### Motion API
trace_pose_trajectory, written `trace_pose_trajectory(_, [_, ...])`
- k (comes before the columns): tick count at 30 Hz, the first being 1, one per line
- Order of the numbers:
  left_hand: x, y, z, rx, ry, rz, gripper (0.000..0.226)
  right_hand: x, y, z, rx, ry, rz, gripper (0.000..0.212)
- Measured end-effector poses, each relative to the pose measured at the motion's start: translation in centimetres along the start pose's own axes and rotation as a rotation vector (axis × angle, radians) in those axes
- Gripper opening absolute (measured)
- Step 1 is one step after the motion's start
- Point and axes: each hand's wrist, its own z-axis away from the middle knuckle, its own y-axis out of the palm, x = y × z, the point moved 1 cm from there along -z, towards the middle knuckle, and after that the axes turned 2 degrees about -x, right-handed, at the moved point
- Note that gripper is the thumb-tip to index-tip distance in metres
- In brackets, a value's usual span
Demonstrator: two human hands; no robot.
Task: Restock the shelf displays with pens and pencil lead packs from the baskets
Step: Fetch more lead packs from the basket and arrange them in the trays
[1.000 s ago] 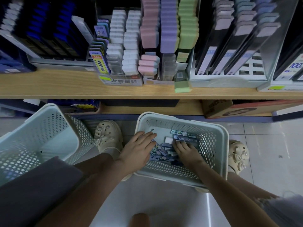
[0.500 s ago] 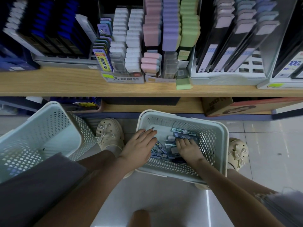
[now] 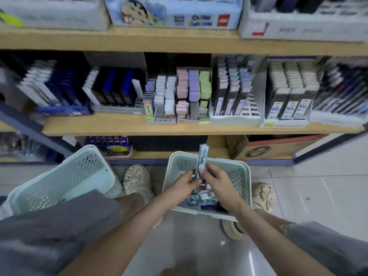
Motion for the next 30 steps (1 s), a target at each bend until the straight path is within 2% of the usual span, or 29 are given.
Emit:
trace_pose_trajectory(7, [-4.9, -3.0, 5.8, 0.002, 0.162, 0.027, 0.019, 5.8, 1.8, 3.0, 0.042, -0.103, 0.008, 0.017])
trace_pose_trajectory(10, [-7.2, -4.2, 8.0, 0.015, 0.203, -0.003, 0.022, 8.2, 2.6, 3.1, 0.051, -0.146, 0.056, 0.015])
trace_pose_trajectory(12, [-8.6, -5.3, 9.2, 0.002, 0.218, -0.008, 0.025, 10.2, 3.1, 3.3, 0.043, -0.198, 0.068, 0.017])
trace_pose_trajectory(15, [-10.9, -7.0, 10.6, 0.009, 0.262, 0.021, 0.012, 13.0, 3.8, 3.7, 0.062, -0.280, 0.061, 0.025])
trace_pose_trajectory(17, [-12.6, -8.0, 11.4, 0.000, 0.296, 0.031, 0.012, 15.2, 4.3, 3.9, 0.051, -0.332, 0.048, 0.030])
trace_pose_trajectory(21, [-16.3, -10.2, 13.3, -0.105, 0.403, 0.002, 0.011, 20.2, 5.1, 4.4, -0.043, -0.471, -0.022, 0.025])
trace_pose_trajectory(25, [-19.4, -12.9, 14.6, -0.286, 0.514, -0.001, 0.007, 26.0, 5.7, 4.2, -0.070, -0.625, -0.027, 0.012])
trace_pose_trajectory(30, [-22.0, -15.2, 16.1, -0.439, 0.620, 0.039, 0.015, 32.3, 6.2, 2.7, -0.158, -0.732, 0.024, 0.007])
